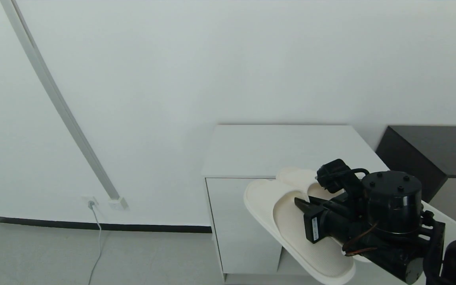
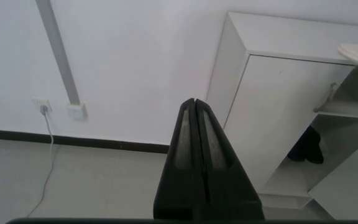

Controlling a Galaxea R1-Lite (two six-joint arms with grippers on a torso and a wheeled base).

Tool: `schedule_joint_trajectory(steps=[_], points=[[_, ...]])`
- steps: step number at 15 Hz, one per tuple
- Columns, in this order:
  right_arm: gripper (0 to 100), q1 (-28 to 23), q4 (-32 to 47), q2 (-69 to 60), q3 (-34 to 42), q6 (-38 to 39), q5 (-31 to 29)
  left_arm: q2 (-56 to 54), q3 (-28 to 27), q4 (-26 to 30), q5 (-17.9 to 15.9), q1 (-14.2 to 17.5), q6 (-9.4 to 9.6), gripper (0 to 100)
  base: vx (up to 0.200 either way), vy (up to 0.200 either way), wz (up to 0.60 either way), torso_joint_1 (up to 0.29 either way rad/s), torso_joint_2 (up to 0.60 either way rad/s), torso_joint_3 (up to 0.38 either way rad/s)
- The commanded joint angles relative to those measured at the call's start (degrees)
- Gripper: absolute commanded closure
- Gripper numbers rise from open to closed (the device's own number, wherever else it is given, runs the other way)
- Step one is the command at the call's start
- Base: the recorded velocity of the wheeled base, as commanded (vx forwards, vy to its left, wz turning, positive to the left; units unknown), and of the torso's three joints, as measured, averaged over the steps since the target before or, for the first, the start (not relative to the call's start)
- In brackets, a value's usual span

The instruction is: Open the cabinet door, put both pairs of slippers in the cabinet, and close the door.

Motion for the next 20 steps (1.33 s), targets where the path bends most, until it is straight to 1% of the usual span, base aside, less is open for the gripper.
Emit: schedule_joint_trajectory(steps=[1,12,20], points=[[100,0.0,0.0,0.2,0.0,0.0,0.0,0.0,0.0,0.0,0.0,0.1,-0.01,100,0.0,-0.2,0.0,0.002,0.0,-0.002],[100,0.0,0.0,0.5,0.0,-0.1,-0.1,0.0,0.0,0.0,0.0,0.0,0.07,100,0.0,-0.2,0.0,0.001,0.0,0.001],[100,0.2,0.0,0.5,0.3,-0.2,-0.1,0.0,0.0,0.0,0.0,0.0,0.16,100,0.0,0.0,0.0,0.0,0.0,0.0]])
